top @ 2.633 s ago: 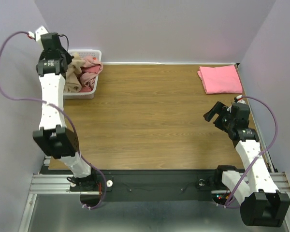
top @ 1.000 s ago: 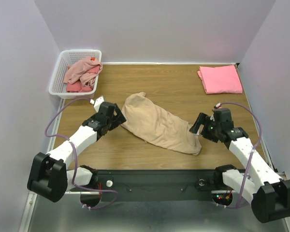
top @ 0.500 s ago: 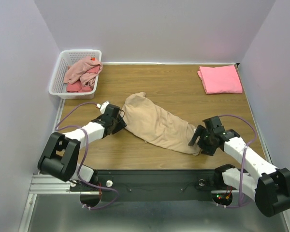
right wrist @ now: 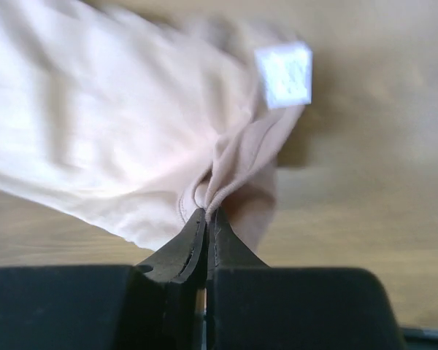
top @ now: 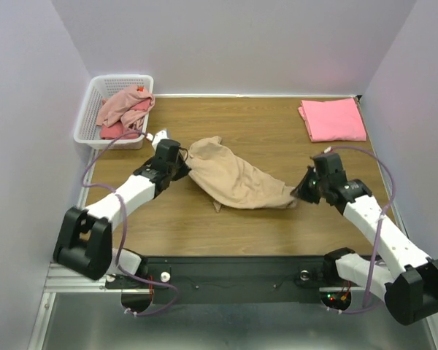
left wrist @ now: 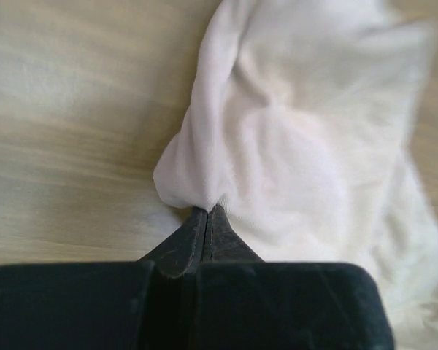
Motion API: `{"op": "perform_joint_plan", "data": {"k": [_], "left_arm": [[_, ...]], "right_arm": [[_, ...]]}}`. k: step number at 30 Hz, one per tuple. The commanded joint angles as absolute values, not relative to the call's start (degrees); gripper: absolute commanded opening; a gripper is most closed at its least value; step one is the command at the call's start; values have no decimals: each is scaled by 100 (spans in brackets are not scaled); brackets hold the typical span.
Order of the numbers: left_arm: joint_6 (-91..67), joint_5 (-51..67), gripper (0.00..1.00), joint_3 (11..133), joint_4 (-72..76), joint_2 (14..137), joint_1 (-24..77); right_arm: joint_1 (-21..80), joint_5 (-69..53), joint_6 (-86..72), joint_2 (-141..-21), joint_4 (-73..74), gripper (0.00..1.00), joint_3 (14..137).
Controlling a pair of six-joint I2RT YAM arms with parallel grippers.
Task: Fold and stack the t-shirts
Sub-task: Flatten the tshirt out
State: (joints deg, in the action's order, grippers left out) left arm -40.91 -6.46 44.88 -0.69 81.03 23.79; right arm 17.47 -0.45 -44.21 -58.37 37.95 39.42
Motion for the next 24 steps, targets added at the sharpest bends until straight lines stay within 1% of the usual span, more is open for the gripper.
{"op": "perform_joint_plan", "data": {"k": [1,7,11,18,22,24], "left_arm": [[-3586,-1274,0,5290,-333,6655,2364],[-3200,-1652,0,6527,-1062,5233,2364],[-3024,-1582,0,7285,-1300,4615,2373],[-2760,-836,0,8541,-1433,3956,2373],[-2742,-108,0,8955,-1494,3727,2373],[-2795,165,0,9035,-1494,3665,2364]], "right_arm": [[1802,237,-4017,-5537,3507,1,5359],[1802,650,-3736,-5257,3586,1,6854],[1802,501,-3683,-5002,3586,1,7777],[1810,-438,-3683,-4623,3621,0,9034],[1802,-913,-3744,-4421,3638,0,9491],[1802,-923,-3770,-4342,3639,1,9650]]}}
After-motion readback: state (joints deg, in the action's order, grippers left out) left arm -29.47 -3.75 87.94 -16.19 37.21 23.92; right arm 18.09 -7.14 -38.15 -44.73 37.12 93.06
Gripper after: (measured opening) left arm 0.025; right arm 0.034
